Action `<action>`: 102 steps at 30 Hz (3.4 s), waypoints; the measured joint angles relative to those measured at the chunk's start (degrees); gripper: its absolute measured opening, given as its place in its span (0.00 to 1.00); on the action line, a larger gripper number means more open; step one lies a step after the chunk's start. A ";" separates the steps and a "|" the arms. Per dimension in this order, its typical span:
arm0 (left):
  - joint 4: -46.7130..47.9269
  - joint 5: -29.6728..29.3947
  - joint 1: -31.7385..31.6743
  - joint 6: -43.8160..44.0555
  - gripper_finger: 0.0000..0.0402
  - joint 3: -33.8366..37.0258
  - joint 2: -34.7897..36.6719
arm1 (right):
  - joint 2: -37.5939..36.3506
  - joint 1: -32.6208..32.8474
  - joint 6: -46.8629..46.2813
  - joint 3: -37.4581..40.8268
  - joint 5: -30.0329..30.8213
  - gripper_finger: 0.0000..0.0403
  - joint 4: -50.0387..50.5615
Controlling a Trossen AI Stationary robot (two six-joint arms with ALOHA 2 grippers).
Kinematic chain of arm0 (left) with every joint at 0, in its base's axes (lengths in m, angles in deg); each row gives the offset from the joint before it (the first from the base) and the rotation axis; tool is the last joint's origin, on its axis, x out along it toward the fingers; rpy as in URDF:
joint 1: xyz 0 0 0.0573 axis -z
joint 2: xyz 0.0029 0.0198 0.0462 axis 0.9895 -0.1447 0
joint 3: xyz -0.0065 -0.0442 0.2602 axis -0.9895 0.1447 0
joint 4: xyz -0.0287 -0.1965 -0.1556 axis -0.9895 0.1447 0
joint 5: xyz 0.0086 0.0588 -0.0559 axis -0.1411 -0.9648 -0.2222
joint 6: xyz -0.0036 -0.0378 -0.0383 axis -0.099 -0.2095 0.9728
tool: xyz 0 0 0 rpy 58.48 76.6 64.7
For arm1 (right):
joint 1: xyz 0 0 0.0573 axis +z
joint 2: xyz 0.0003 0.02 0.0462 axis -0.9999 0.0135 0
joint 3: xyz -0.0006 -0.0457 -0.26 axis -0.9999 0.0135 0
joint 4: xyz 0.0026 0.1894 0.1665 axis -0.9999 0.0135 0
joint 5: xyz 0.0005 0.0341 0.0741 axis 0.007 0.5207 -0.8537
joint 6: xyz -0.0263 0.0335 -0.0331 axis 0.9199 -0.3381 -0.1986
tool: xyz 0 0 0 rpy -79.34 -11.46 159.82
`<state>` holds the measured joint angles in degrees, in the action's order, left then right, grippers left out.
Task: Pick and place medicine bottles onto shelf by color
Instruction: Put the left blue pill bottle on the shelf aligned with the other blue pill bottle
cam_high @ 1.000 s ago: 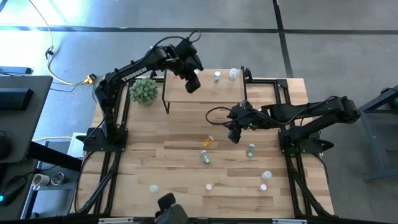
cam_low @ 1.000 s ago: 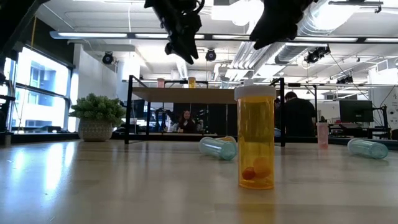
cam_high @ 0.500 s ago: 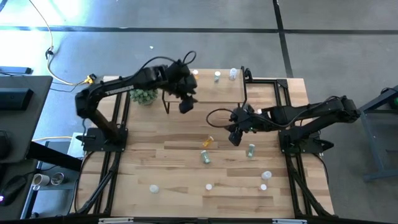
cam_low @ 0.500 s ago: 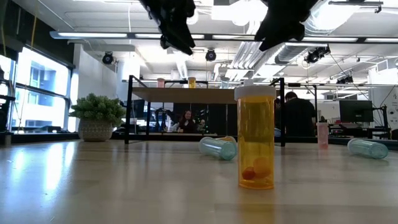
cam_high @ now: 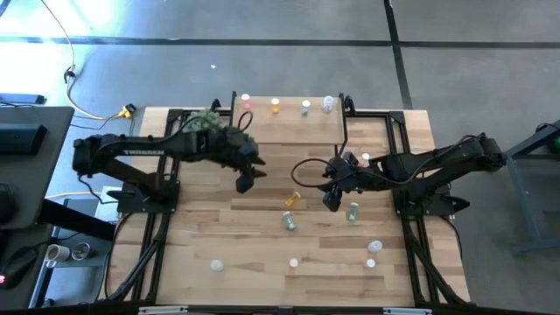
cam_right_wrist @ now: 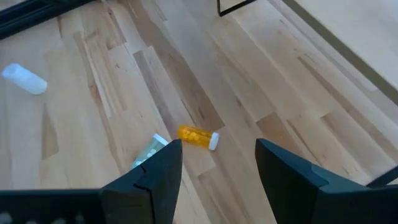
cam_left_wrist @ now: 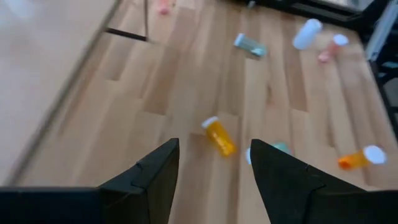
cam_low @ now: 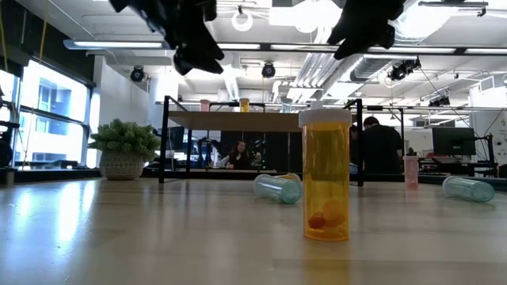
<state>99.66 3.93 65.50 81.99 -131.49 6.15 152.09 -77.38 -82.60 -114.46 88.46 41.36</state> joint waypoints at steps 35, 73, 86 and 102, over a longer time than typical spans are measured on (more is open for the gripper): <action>-1.70 -19.10 23.64 14.53 0.46 12.30 2.58 | 9.43 5.39 1.64 -0.54 -5.02 0.48 -13.15; 1.90 -16.98 21.39 16.45 0.54 12.28 2.57 | 17.55 2.98 -3.83 -7.50 -7.38 0.57 -10.94; 1.78 -17.05 21.39 16.45 0.54 12.28 2.56 | 29.25 1.11 -12.80 -7.50 -19.05 0.57 -13.08; 1.74 -17.22 21.39 16.49 0.54 12.28 2.56 | 37.85 -1.74 -13.86 -7.48 -23.96 0.57 -18.51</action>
<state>101.39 -13.29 86.89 98.48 -119.22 8.71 189.94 -79.12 -96.46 -121.94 64.51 22.85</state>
